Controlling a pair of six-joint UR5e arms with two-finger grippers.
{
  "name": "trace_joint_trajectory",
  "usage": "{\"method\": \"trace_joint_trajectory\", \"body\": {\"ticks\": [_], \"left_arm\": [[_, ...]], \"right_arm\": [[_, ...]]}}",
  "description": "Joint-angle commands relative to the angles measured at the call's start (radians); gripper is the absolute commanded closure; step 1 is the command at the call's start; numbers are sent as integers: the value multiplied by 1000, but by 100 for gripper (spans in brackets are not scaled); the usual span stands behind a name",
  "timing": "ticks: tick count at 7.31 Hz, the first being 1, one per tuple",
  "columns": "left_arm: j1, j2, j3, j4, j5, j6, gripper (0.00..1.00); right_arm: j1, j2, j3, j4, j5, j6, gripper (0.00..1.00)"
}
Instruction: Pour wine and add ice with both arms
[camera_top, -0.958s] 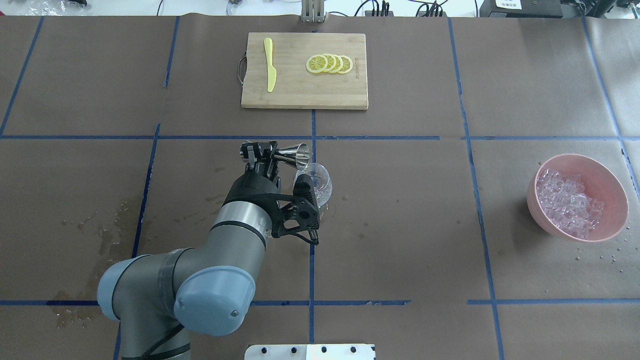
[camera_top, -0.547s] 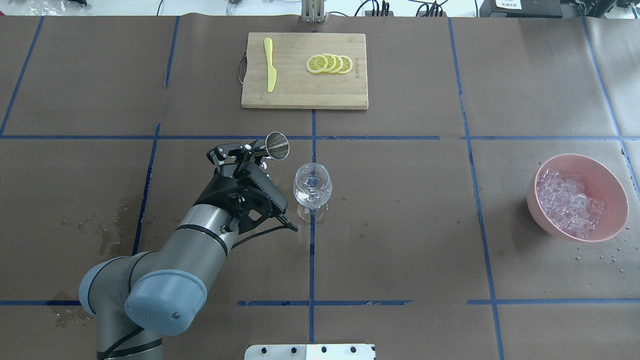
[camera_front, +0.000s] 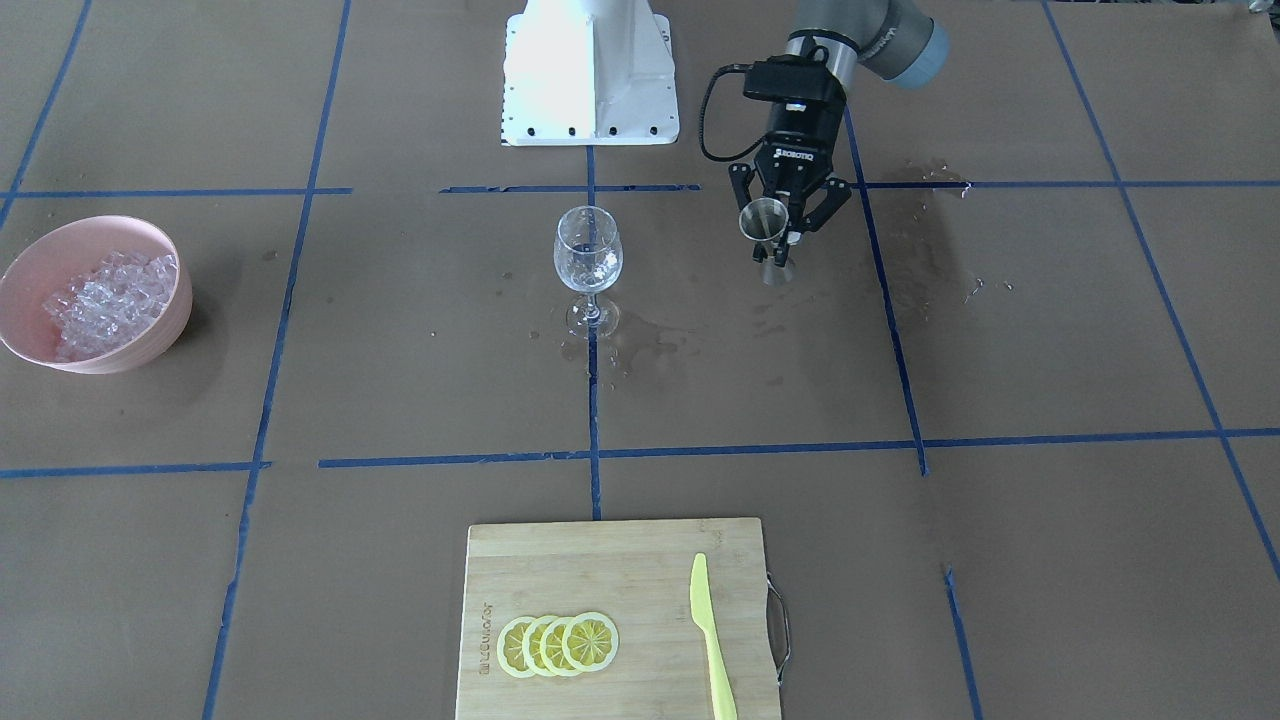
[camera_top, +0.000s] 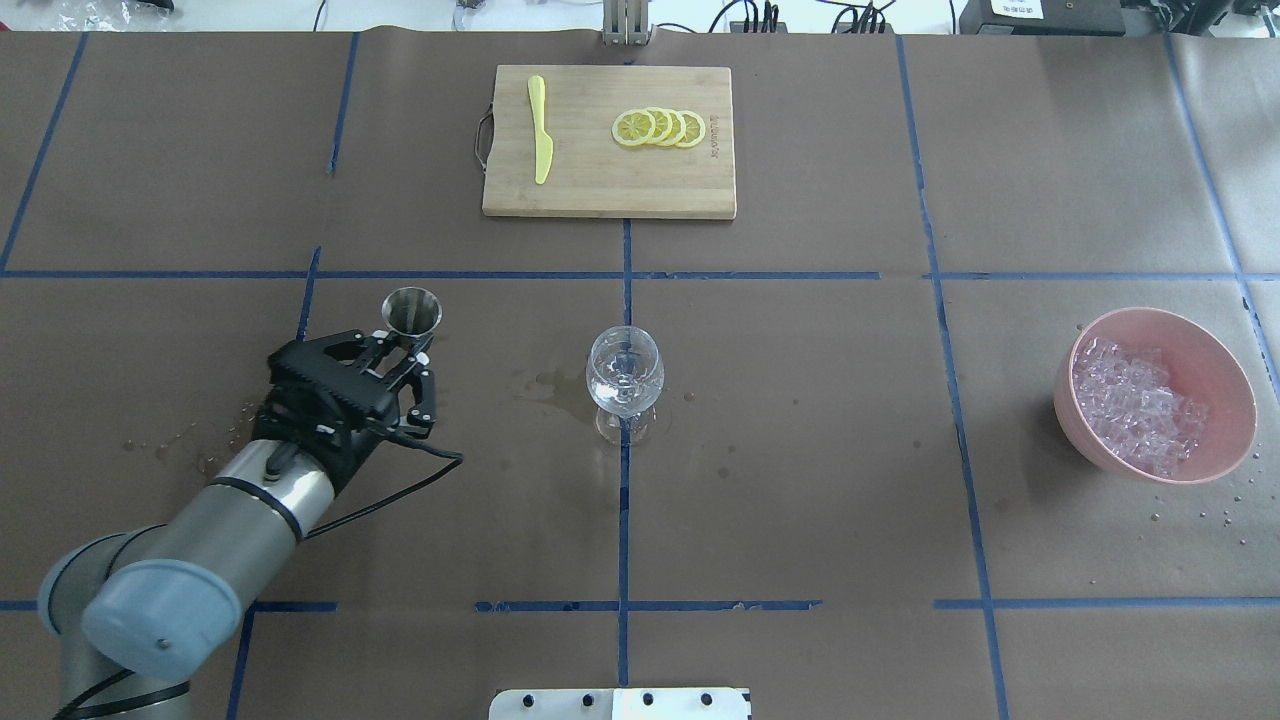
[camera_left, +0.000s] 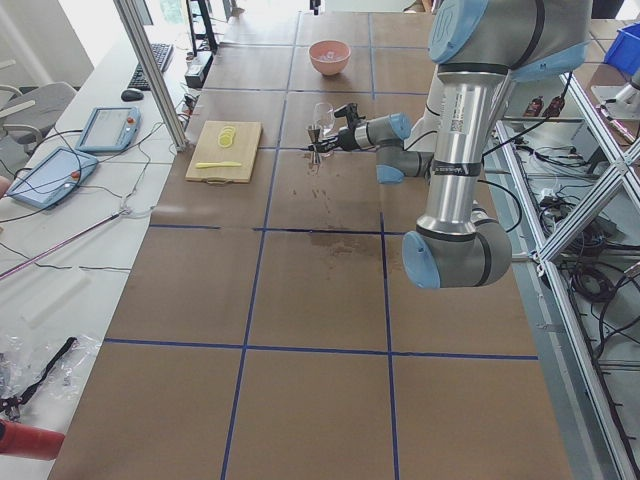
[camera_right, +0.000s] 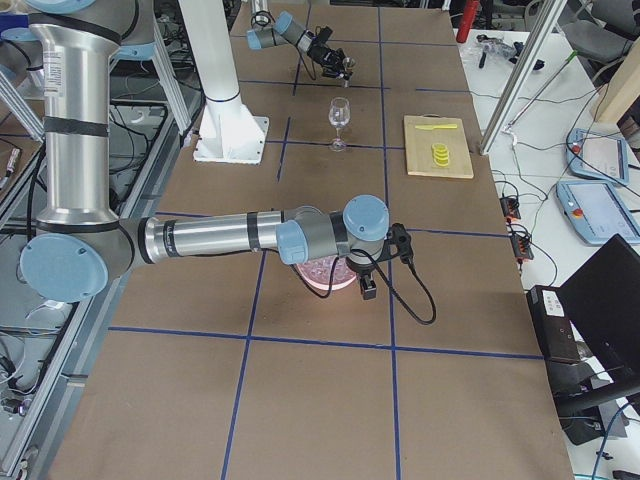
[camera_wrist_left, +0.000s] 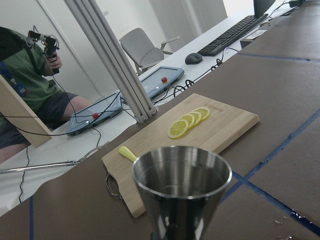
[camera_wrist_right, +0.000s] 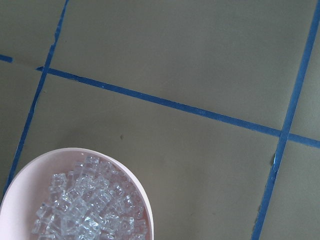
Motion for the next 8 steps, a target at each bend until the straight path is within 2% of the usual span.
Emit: {"method": "trace_joint_trajectory", "body": {"ticks": [1, 2, 4, 5, 8], "left_arm": [[0, 240, 87, -422, -8, -81, 100], [0, 277, 185, -574, -7, -136, 100], [2, 324, 305, -619, 31, -249, 100], [8, 325, 325, -622, 59, -274, 100], [37, 324, 321, -620, 51, -280, 100]], "right_arm": [[-1, 0, 0, 0, 0, 0, 0], [-4, 0, 0, 0, 0, 0, 0], [-5, 2, 0, 0, 0, 0, 0], [-7, 2, 0, 0, 0, 0, 0], [-14, 0, 0, -1, 0, 2, 0]]}}
